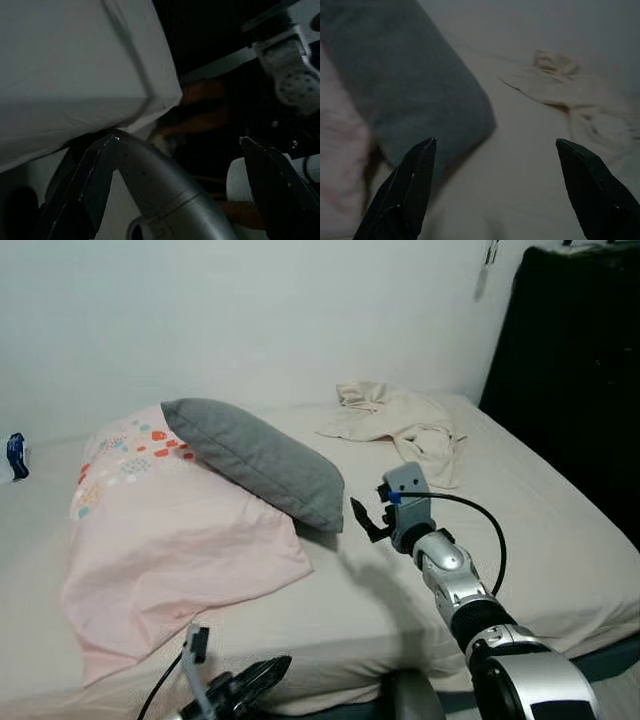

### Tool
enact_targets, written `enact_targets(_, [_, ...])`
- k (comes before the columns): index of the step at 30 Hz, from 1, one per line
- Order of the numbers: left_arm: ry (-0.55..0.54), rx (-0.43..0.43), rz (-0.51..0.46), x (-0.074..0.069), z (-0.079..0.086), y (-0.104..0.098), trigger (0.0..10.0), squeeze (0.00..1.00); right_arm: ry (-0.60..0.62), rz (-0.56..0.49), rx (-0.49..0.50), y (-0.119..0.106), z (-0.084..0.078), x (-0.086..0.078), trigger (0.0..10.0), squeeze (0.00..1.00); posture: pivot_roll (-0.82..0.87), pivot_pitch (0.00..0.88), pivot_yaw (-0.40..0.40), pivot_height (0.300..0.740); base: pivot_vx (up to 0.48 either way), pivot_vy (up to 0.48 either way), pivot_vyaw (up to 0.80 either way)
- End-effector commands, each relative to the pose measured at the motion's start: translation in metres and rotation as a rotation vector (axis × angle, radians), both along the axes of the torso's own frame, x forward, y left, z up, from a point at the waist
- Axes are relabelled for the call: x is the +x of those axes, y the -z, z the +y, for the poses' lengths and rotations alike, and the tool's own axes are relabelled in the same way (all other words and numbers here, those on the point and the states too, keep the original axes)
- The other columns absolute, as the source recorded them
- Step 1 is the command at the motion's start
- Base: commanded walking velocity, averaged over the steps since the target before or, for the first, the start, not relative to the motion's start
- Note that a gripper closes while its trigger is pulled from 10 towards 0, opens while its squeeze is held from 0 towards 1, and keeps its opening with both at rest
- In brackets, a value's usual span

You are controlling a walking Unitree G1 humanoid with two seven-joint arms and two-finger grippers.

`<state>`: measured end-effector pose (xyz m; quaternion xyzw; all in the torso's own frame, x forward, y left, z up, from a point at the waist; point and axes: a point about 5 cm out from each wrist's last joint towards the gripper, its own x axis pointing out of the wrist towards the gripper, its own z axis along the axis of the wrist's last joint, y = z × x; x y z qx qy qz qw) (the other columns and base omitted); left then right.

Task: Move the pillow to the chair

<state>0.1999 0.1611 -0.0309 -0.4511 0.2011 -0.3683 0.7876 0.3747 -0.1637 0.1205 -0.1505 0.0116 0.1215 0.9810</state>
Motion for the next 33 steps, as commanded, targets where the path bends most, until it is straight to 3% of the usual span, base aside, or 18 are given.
enact_targets(1, [-0.008,-0.003,-0.037,0.003,0.007,-0.005,10.0,0.00,0.065,0.016,-0.085,0.000,-0.006,0.003,10.0,0.00,0.07,0.045,0.066,0.560,0.000,0.000,0.00])
enact_targets(4, [-0.084,0.040,-0.059,0.010,0.010,-0.009,10.0,0.00,0.074,0.040,-0.174,0.005,-0.007,0.003,10.0,0.00,0.10,0.067,0.067,0.560,0.000,0.000,0.00])
enact_targets(6, [-0.221,0.095,-0.057,0.020,0.016,-0.012,10.0,0.00,0.014,0.046,-0.210,0.006,0.006,0.003,10.0,0.00,0.13,0.103,0.073,0.560,0.000,0.000,0.00])
enact_targets(8, [-0.280,0.127,-0.046,0.023,0.020,-0.012,10.0,0.00,-0.010,0.035,-0.237,0.006,0.011,0.003,10.0,0.00,0.13,0.103,0.073,0.560,0.000,0.000,0.00])
enact_targets(10, [-0.409,0.206,-0.019,0.028,0.030,-0.011,10.0,0.00,-0.058,0.021,-0.369,0.007,0.023,0.004,10.0,0.00,0.14,0.145,0.080,0.560,0.000,0.000,0.00])
enact_targets(11, [-0.409,0.206,-0.019,0.028,0.030,-0.011,10.0,0.00,-0.058,0.021,-0.369,0.007,0.023,0.004,10.0,0.00,0.14,0.145,0.080,0.560,0.000,0.000,0.00])
enact_targets(12, [-0.465,0.237,-0.009,0.026,0.038,-0.012,10.0,0.00,-0.072,0.010,-0.509,0.009,0.029,0.004,10.0,0.00,0.15,0.171,0.089,0.560,0.000,0.000,0.00])
enact_targets(16, [-0.461,0.244,-0.037,0.019,0.041,-0.019,10.0,0.00,-0.064,-0.019,-0.789,0.011,0.028,0.006,10.0,0.00,0.17,0.224,0.111,0.560,0.000,0.000,0.00])
enact_targets(17, [-0.461,0.244,-0.037,0.019,0.041,-0.019,10.0,0.00,-0.064,-0.019,-0.789,0.011,0.028,0.006,10.0,0.00,0.17,0.224,0.111,0.560,0.000,0.000,0.00])
enact_targets(18, [-0.447,0.242,-0.055,0.016,0.039,-0.025,10.0,0.00,-0.048,-0.024,-0.926,0.012,0.021,0.007,10.0,0.00,0.18,0.251,0.120,0.560,0.000,0.000,0.00])
enact_targets(19, [-0.442,0.240,-0.063,0.014,0.038,-0.028,10.0,0.00,-0.039,-0.022,-0.969,0.012,0.017,0.007,10.0,0.00,0.18,0.251,0.120,0.560,0.000,0.000,0.00])
enact_targets(23, [-0.442,0.234,-0.089,0.011,0.037,-0.039,10.0,0.00,-0.001,-0.042,-0.992,0.006,0.009,0.010,10.0,0.00,0.19,0.299,0.131,0.560,0.000,0.000,0.00])
enact_targets(26, [-0.423,0.221,-0.116,0.005,0.029,-0.053,10.0,0.00,-0.011,-0.184,-0.970,-0.013,0.018,0.016,10.0,0.00,0.22,0.339,0.141,0.560,0.000,0.000,0.00])
enact_targets(27, [-0.423,0.221,-0.116,0.005,0.029,-0.053,10.0,0.00,-0.011,-0.184,-0.970,-0.013,0.018,0.016,10.0,0.00,0.22,0.339,0.141,0.560,0.000,0.000,0.00])
enact_targets(28, [-0.397,0.223,-0.122,-0.001,0.027,-0.058,10.0,0.00,-0.020,-0.253,-1.016,-0.021,0.023,0.019,10.0,0.00,0.22,0.361,0.148,0.560,0.000,0.000,0.00])
enact_targets(33, [-0.388,0.230,-0.115,-0.016,0.035,-0.070,10.0,0.00,0.010,-0.324,-1.046,-0.033,0.028,0.023,10.0,0.00,0.24,0.406,0.158,0.560,0.000,0.000,0.00])
